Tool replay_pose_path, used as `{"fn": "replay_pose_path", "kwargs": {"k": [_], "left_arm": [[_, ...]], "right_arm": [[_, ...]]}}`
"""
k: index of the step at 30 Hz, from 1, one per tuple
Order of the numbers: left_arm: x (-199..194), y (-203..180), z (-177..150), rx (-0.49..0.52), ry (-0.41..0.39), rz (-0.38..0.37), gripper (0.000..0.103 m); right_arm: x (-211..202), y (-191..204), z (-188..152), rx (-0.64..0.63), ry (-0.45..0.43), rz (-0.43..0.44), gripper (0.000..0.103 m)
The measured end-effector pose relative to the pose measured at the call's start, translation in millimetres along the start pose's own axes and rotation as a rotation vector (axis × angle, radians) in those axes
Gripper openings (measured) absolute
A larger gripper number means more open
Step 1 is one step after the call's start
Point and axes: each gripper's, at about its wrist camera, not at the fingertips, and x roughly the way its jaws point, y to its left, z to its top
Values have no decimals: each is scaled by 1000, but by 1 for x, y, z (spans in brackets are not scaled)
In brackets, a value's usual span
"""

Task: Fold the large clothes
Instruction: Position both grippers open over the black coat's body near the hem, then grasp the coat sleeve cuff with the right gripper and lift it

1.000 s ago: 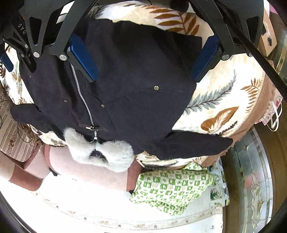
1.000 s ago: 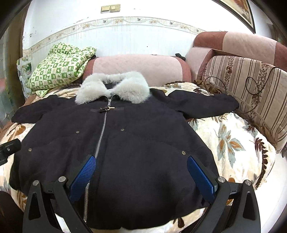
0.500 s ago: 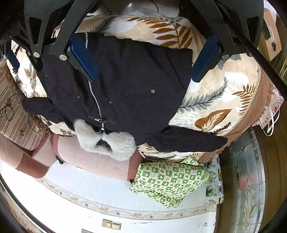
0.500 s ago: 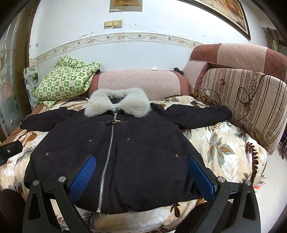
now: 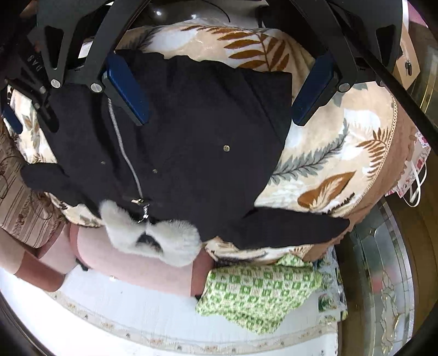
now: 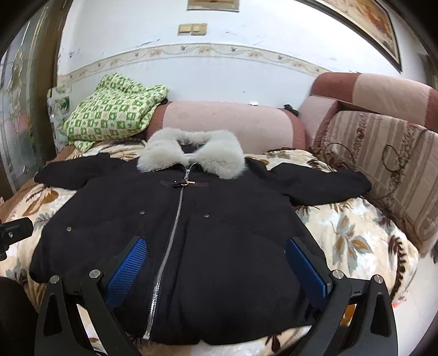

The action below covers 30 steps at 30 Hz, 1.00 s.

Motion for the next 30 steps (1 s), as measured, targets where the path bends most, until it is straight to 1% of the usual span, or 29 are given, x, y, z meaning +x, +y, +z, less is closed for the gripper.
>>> {"fn": "replay_pose_path", "kwargs": {"k": [4, 7, 11, 14, 19, 25, 30], "left_arm": [[20, 0, 3, 6, 35, 25, 103], [33, 2, 6, 3, 58, 40, 103], [44, 6, 9, -14, 84, 66, 103], [49, 6, 11, -7, 93, 86, 103], [54, -1, 13, 13, 100, 106, 103], [61, -9, 15, 34, 116, 125, 103], [68, -13, 17, 46, 130, 139, 103]], "right_arm": [[19, -4, 12, 1, 6, 2, 102], [36, -9, 24, 28, 22, 17, 102], [55, -15, 41, 51, 16, 35, 102], [73, -23, 52, 67, 15, 26, 102], [102, -43, 68, 98, 19, -20, 102], [133, -72, 85, 138, 4, -89, 102], [167, -100, 95, 186, 17, -154, 102]]}}
